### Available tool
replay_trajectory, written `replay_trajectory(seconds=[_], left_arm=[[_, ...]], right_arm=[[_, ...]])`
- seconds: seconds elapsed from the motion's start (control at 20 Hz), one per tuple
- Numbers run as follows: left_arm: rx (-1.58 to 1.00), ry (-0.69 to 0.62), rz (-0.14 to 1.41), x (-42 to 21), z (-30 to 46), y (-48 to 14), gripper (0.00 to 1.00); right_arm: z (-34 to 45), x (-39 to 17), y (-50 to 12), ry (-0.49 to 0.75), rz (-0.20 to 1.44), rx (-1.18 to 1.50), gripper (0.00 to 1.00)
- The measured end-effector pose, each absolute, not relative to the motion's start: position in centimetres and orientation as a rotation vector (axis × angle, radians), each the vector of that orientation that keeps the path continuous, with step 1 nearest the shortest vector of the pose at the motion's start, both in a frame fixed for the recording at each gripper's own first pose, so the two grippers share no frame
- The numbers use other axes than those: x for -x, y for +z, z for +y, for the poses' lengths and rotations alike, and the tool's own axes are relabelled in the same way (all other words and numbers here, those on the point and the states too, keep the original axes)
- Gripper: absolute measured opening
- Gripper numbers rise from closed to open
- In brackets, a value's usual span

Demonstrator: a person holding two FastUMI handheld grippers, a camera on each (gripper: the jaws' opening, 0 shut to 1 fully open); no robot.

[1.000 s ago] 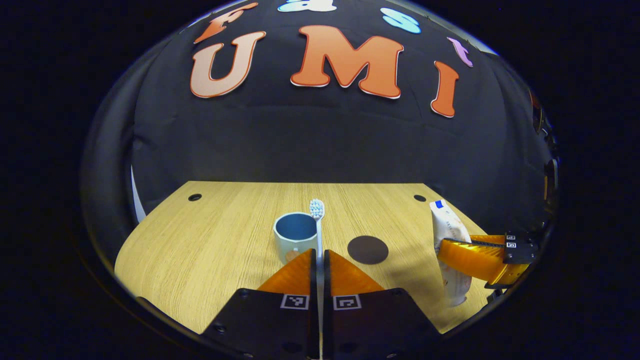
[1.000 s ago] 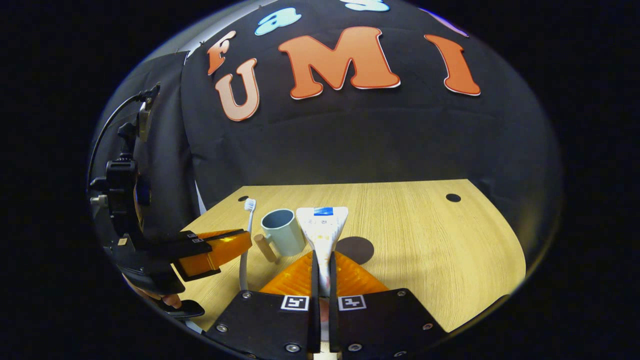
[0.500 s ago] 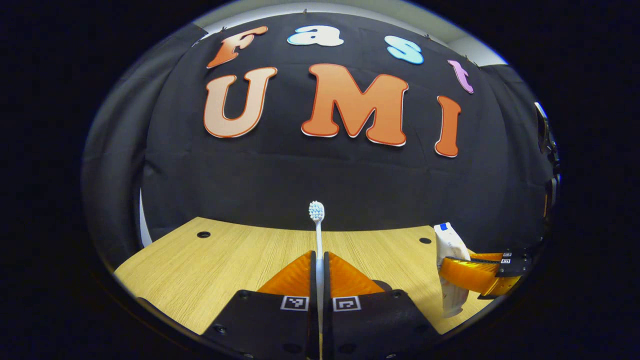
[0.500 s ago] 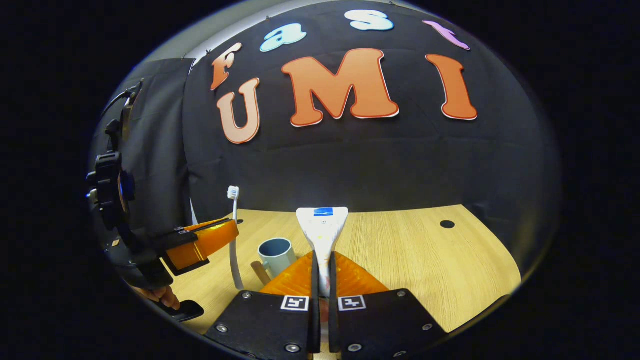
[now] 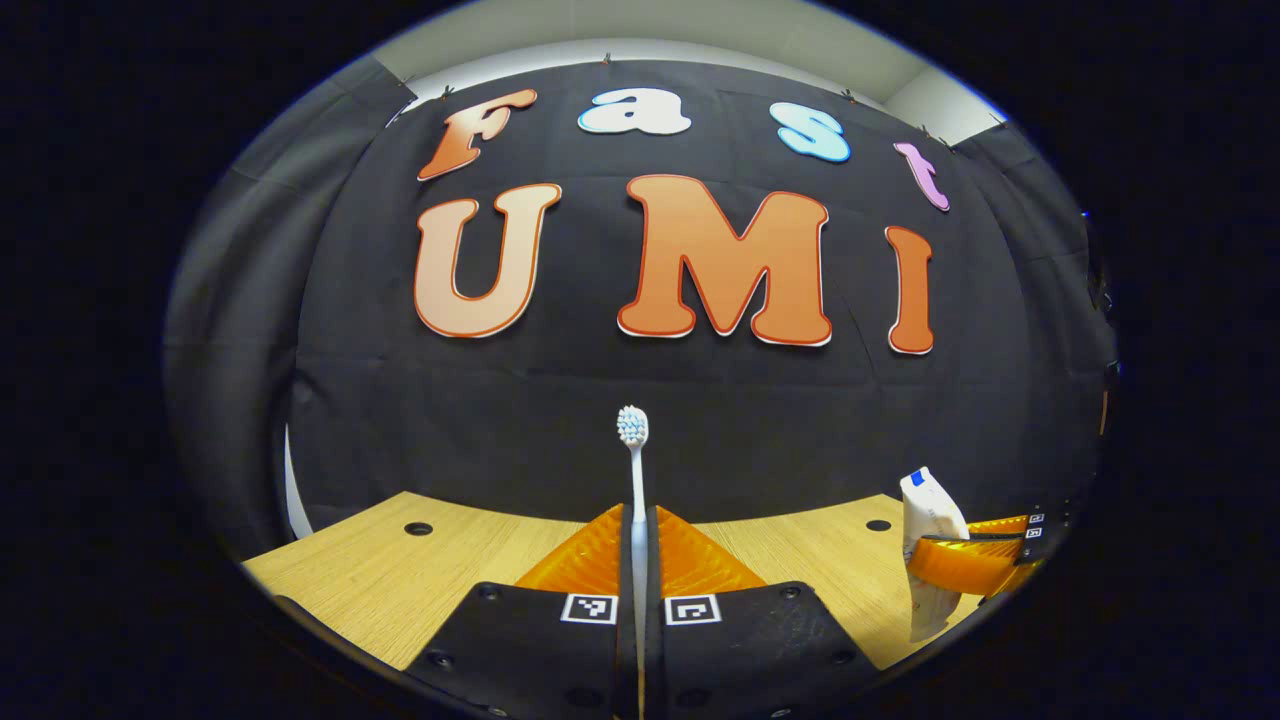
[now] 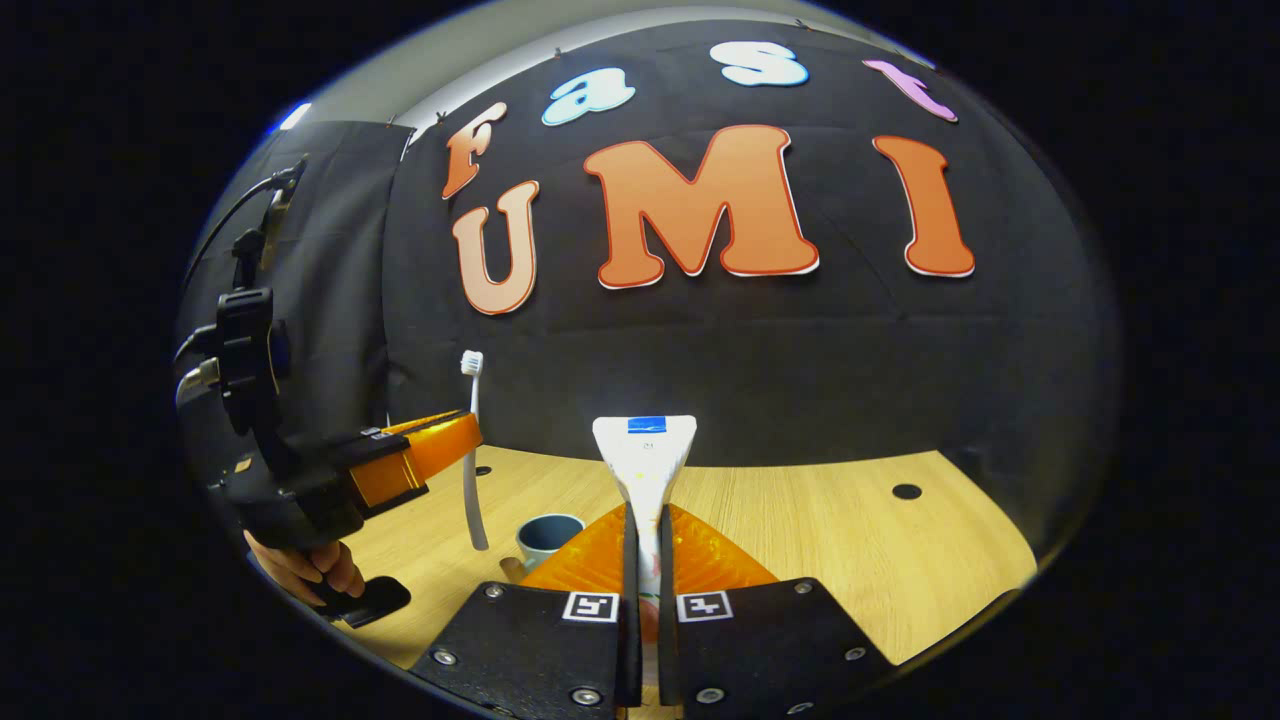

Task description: Put the toothbrush and toothpaste on the desktop into the cup, then pick up the cup and place it on the coaster on the desktop.

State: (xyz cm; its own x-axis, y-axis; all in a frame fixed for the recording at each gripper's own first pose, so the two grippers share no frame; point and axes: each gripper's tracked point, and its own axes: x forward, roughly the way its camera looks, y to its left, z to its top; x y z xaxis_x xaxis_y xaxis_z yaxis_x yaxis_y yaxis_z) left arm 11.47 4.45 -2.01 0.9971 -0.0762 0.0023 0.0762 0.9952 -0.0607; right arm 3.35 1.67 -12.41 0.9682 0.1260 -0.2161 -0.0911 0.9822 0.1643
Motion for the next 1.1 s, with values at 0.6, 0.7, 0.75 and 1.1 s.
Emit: replay_trajectory(seconds=[0.6, 0.7, 0.75, 1.1], left_arm=[[0.111, -0.095, -0.080, -18.1, 5.4, -4.9, 0.03], [0.121, -0.103, -0.040, -19.1, 4.9, -6.8, 0.03], [0.126, -0.104, -0.020, -19.4, 4.9, -7.7, 0.03], [0.108, -0.136, 0.101, -19.4, 3.4, -11.9, 0.03]], right_arm=[[1.2, -7.0, -12.9, 0.063, 0.164, -0.123, 0.07], [1.8, -7.2, -12.7, 0.084, 0.154, -0.140, 0.07], [1.9, -7.3, -12.6, 0.087, 0.148, -0.139, 0.07], [1.5, -7.9, -12.4, 0.072, 0.137, -0.126, 0.07]])
